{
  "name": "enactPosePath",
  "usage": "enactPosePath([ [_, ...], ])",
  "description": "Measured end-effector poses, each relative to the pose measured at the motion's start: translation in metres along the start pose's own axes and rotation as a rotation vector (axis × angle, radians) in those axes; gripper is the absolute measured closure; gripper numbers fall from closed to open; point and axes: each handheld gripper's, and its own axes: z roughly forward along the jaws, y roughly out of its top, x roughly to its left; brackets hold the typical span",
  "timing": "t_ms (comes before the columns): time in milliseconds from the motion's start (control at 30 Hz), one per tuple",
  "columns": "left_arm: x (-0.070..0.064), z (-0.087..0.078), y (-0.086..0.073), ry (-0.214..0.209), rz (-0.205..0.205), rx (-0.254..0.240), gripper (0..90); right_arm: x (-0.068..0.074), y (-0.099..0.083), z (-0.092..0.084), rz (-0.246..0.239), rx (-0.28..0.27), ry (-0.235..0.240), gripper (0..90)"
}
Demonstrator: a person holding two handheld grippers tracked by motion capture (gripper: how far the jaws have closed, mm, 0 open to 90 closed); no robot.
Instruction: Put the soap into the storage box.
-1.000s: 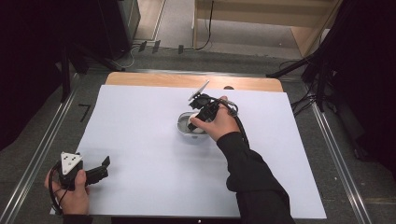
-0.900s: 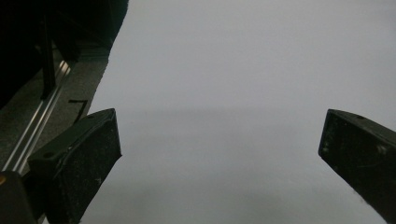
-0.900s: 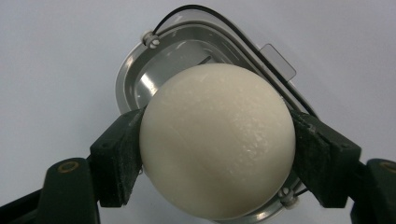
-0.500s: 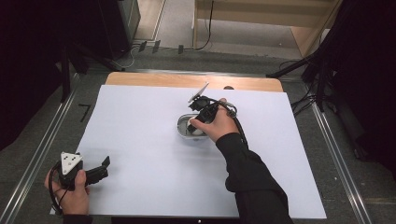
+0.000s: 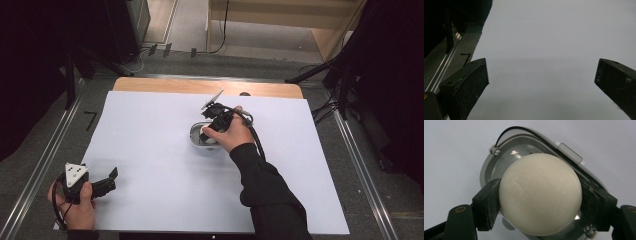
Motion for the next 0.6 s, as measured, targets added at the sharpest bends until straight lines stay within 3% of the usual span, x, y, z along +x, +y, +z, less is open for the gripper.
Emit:
enactPosePath([
  [100, 0.0, 0.0, 0.0, -0.002, -0.001, -0.001, 0.0, -0.002, -0.001, 0.0, 0.0, -0.003, -0.015, 24.3],
  [300, 0.0, 0.0, 0.0, -0.001, -0.001, -0.001, 0.0, -0.003, -0.004, 0.0, -0.008, -0.01, 0.005, 24.1],
  [533, 0.0, 0.0, 0.0, 0.0, 0.0, -0.001, 0.0, -0.008, -0.009, -0.014, 0.006, -0.074, 0.017, 25.9],
  [600, 0.0, 0.0, 0.0, 0.0, -0.001, -0.001, 0.0, -0.009, -0.013, -0.02, 0.008, -0.091, 0.009, 22.4],
])
